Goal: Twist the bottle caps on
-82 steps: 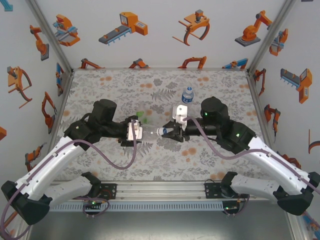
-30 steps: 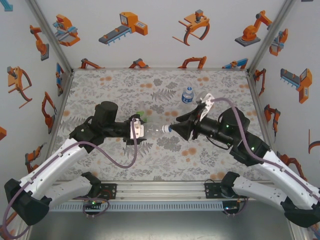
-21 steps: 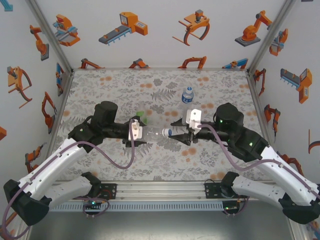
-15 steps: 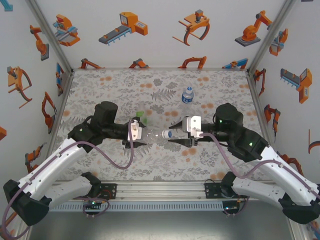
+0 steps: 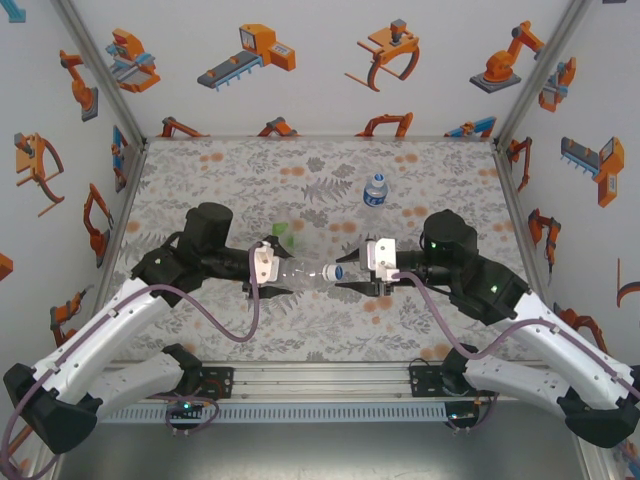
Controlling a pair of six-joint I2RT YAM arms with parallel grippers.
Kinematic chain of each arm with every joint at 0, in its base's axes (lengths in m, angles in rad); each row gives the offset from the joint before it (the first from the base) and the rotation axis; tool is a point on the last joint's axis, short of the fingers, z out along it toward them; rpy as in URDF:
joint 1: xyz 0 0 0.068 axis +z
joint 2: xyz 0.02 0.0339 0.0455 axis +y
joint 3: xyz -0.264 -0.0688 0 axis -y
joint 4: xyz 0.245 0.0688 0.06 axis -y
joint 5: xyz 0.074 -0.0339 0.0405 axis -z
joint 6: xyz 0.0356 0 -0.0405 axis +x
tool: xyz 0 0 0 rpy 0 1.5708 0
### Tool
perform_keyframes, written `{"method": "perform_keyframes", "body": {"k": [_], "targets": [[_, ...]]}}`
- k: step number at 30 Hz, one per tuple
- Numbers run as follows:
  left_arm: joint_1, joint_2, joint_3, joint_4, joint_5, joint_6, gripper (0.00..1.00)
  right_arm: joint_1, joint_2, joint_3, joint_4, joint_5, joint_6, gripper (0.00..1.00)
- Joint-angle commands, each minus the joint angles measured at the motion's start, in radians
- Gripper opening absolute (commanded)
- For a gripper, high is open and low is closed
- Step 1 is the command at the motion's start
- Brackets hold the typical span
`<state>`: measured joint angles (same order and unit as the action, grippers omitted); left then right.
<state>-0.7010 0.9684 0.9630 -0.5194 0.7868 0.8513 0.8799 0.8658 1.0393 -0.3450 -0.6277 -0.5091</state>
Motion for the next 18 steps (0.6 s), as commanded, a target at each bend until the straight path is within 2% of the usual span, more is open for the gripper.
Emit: {"method": "perform_keyframes", "body": {"k": [1,8,11,13,16,18], "targets": [[-0.005,-0.01,0.03,-0.017,0.047,0.023,0.0,0.009,-0.007,-0.016,0.058,-0.001,0.012,0.4],[-0.006,-0.005,0.031,-0.019,0.046,0.026,0.0,0.016,0.0,-0.026,0.086,-0.023,0.051,0.37],[-0.006,0.003,0.032,-0.018,0.045,0.028,0.0,0.018,0.002,-0.031,0.105,-0.006,0.112,0.29],[-0.005,0.006,0.033,-0.019,0.043,0.029,0.0,0.018,0.005,-0.037,0.121,0.018,0.19,0.24],[-0.006,0.007,0.031,-0.02,0.039,0.034,0.0,0.019,0.007,-0.058,0.166,0.064,0.394,0.17],[-0.005,0.01,0.031,-0.016,0.029,0.035,0.0,0.019,0.009,-0.084,0.214,0.117,0.585,0.1]]}}
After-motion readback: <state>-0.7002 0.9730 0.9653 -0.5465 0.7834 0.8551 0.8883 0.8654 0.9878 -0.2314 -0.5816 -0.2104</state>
